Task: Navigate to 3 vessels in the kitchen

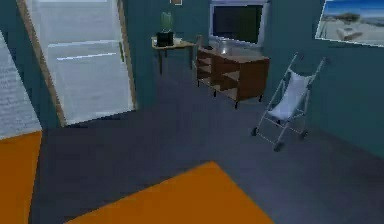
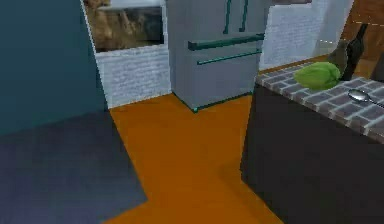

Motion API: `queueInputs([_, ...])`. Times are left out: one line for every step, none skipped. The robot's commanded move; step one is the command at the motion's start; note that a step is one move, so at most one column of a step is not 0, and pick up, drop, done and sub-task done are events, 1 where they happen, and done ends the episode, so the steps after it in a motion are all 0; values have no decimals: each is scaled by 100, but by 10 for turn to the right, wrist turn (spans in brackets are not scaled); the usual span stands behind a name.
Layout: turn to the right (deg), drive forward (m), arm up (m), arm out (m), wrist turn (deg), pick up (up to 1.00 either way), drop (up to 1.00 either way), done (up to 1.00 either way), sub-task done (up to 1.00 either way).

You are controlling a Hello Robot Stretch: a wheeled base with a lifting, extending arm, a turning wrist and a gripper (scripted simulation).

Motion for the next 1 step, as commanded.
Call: queueInputs([450, 0, 0, 0, 0, 0, 0, 0, 0])
